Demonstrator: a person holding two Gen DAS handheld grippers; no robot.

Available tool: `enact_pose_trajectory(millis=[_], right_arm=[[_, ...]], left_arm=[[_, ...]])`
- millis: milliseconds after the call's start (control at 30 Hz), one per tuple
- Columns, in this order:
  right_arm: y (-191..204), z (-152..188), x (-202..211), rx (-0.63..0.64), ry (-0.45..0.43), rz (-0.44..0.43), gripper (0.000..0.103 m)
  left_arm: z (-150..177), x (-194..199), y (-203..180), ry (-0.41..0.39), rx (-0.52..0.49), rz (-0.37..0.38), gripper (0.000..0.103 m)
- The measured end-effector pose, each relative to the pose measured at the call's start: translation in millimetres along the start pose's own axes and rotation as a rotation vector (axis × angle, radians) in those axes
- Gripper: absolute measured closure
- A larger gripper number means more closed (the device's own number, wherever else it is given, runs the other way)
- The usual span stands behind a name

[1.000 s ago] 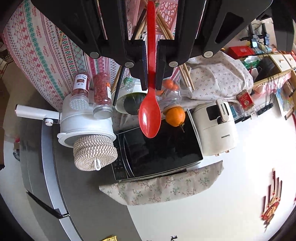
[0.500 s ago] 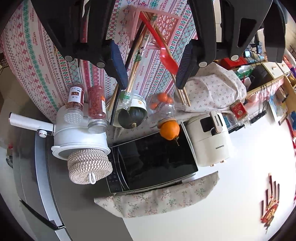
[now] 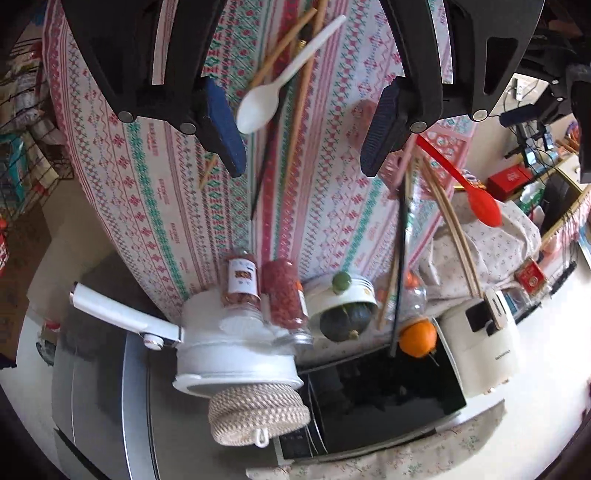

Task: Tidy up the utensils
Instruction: 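Lower the right tool onto the white plastic spoon and grasp it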

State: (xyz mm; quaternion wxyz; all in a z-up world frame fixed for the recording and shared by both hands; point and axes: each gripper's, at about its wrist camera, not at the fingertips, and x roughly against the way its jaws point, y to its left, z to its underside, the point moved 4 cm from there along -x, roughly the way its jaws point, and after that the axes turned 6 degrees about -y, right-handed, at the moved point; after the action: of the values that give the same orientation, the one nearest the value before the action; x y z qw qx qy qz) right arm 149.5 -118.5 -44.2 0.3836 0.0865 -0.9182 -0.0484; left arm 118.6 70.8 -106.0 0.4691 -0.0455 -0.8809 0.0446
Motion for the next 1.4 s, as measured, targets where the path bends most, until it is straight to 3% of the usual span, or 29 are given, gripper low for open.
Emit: enact_pose_trajectory(millis=[233,333,400,500,833,967,1133,1267,1400], right_arm=[[-43,28,-27,-0.089,0.206,0.089,0.036],[-52,36,-38,-0.135,0.254,0.067,0.038],[-55,35,-45,-0.158,0.258,0.014,0.052],[-57,34,-58,-0.164,0.266,-0.057,0.066],[-63,43,-93,-0.100,0.332,-0.081,0.077],[-63,46,-95,-0.120,0.363,-0.122,0.101],[-61,43,-82,-0.083,0.367,-0.164,0.101],[-75,38,-53,-0.079,0.361,-0.135,0.101],[-98,39,-22,-0.010,0.356,0.024,0.101]], left_arm=[[2,-8,-10,0.027,-0.009,0.010,0.003],[4,-11,-13,0.042,-0.004,0.025,0.003],[5,-12,-15,0.048,-0.004,0.033,0.003],[7,-12,-19,0.056,-0.014,0.045,0.003],[11,-14,-26,0.085,-0.050,0.071,0.003],[10,-14,-33,0.088,-0.061,0.073,0.003],[10,-14,-52,0.081,-0.111,0.072,0.003],[12,-13,-79,0.068,-0.170,0.074,0.003],[12,-15,-113,0.054,-0.237,0.076,0.003]])
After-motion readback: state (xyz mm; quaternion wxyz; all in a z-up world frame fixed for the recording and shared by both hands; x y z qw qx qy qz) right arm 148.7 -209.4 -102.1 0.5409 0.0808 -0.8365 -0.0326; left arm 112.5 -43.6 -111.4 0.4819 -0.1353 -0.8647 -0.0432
